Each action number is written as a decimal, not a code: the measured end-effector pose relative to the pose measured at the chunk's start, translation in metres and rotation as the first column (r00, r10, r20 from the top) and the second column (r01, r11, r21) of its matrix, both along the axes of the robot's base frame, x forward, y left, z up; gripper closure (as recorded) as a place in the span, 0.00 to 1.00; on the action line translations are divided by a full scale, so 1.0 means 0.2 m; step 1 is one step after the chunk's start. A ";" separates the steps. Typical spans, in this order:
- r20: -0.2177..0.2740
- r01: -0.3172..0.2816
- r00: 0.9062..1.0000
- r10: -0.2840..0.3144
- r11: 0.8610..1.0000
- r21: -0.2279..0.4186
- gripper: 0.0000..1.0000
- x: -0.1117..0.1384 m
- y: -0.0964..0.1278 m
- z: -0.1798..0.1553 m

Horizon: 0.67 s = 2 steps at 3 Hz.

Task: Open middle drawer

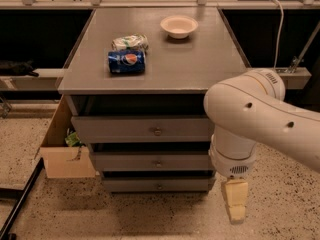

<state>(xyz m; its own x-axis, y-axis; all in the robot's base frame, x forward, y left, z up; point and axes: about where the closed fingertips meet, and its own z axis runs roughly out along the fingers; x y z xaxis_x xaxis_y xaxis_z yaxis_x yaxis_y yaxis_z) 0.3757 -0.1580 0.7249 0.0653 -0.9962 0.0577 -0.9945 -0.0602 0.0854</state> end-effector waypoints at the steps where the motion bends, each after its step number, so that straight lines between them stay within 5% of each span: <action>1: -0.003 0.055 0.998 -0.055 0.998 0.018 0.00 -0.06 -0.11 0.01; 2: -0.001 0.127 0.992 -0.127 0.991 0.044 0.00 -0.19 -0.23 0.01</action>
Offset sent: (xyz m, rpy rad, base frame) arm -0.0717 -0.0781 -0.0009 0.0801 -0.0021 -0.2248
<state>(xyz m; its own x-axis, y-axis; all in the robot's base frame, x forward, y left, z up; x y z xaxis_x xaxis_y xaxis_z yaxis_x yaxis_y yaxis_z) 0.3386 -0.2044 0.7263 -0.0616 -0.9980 0.0135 -0.9946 0.0625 0.0831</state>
